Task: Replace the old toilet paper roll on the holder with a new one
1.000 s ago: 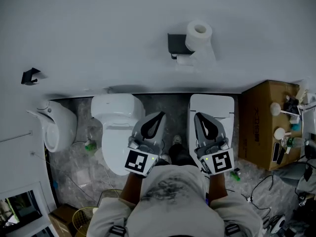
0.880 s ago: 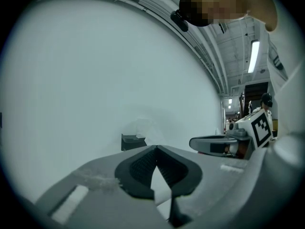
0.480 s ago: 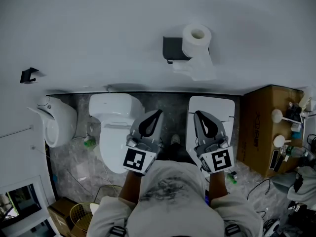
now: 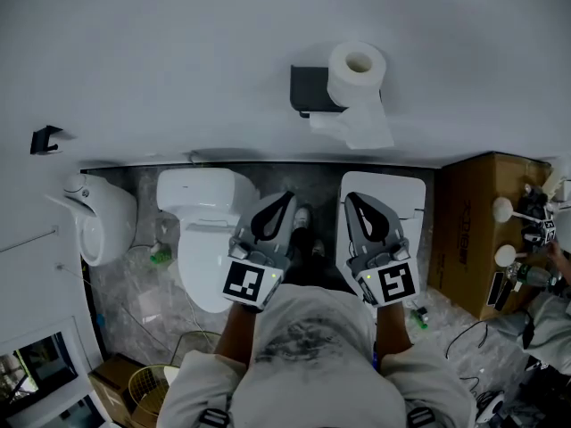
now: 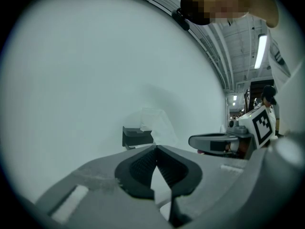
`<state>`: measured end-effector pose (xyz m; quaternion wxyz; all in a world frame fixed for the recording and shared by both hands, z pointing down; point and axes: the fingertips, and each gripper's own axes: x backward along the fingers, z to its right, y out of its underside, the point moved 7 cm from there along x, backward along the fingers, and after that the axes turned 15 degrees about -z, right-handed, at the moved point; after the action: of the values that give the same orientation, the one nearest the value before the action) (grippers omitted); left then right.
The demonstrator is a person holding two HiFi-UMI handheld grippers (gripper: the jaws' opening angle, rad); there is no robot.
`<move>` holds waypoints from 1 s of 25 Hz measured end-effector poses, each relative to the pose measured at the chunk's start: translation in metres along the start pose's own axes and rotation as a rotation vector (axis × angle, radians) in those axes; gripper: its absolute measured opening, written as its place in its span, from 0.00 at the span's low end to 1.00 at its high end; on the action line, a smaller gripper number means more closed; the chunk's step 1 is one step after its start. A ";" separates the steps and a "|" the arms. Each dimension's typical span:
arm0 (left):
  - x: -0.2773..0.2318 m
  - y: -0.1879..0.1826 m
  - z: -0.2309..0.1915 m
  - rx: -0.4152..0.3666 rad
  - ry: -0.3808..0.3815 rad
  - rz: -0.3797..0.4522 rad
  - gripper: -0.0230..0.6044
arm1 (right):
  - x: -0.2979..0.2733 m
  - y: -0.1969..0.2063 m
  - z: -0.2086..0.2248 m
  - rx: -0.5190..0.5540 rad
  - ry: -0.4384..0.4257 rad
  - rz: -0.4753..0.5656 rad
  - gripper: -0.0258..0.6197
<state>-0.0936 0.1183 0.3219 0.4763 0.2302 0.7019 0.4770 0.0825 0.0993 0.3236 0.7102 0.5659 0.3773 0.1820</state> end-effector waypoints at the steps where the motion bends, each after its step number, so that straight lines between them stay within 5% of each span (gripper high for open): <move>1: -0.004 0.000 -0.002 0.001 0.003 -0.001 0.04 | -0.003 0.001 0.001 -0.003 0.002 -0.006 0.04; 25: -0.088 0.005 -0.050 -0.020 0.139 -0.053 0.04 | -0.086 0.016 0.028 -0.021 0.059 -0.114 0.04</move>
<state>-0.0996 0.0298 0.3708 0.4411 0.1733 0.7343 0.4859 0.0500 0.0264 0.3692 0.7140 0.5303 0.4276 0.1619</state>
